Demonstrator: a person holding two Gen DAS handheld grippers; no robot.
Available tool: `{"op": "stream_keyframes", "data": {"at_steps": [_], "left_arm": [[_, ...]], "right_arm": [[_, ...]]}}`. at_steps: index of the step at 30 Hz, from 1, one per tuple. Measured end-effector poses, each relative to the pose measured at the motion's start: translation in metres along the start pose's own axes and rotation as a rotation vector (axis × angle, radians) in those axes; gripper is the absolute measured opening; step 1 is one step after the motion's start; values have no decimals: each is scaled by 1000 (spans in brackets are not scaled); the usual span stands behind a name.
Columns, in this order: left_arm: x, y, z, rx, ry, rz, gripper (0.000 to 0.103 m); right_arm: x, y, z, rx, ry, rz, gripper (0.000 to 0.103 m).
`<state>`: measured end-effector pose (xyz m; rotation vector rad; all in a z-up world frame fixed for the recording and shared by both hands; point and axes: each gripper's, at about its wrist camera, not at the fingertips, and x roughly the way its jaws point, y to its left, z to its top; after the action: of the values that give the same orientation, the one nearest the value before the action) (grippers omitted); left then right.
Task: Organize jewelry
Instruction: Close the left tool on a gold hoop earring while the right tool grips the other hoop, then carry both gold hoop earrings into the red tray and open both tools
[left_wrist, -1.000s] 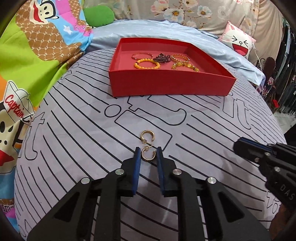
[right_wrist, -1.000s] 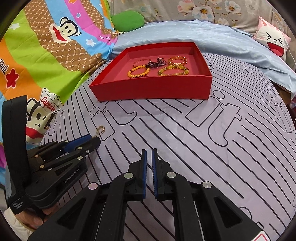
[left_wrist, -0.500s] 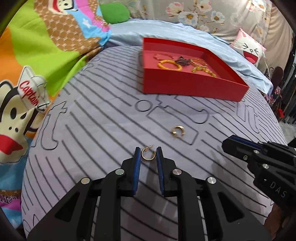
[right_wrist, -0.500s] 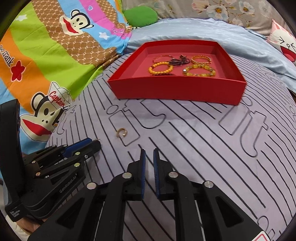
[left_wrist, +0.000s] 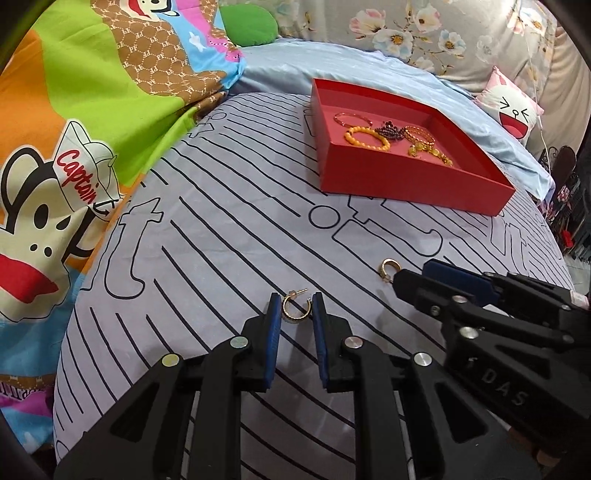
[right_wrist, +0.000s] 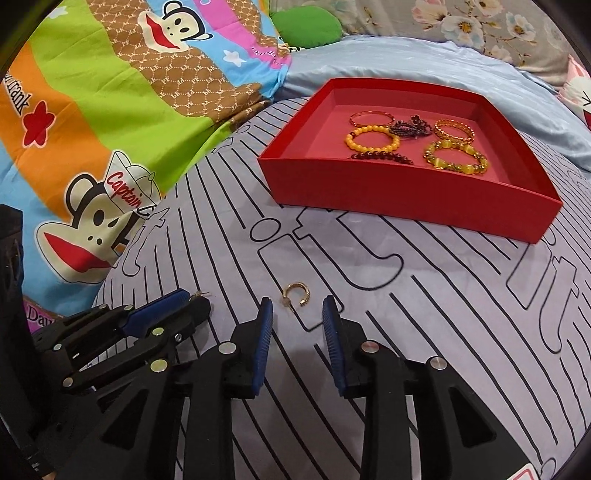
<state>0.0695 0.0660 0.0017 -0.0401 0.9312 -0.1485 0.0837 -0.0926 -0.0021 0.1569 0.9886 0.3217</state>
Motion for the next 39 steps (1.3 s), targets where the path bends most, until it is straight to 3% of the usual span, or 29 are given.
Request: {"op": "stream_keyframes", "data": {"at_steps": [6, 11, 19, 25, 39], "left_arm": [[2, 5, 1, -15, 2, 1, 17], [3, 6, 2, -17, 4, -1, 17], [3, 2, 5, -18, 3, -14, 17], [-2, -7, 14, -11, -10, -36, 17], [-1, -56, 73, 47, -73, -103, 17]], "right_arm": [[11, 8, 3, -23, 4, -16, 28], [16, 11, 1, -53, 1, -54, 16], [11, 4, 1, -35, -8, -59, 15], [-12, -17, 3, 13, -45, -60, 15], [-63, -85, 38, 92, -151, -115, 15]]}}
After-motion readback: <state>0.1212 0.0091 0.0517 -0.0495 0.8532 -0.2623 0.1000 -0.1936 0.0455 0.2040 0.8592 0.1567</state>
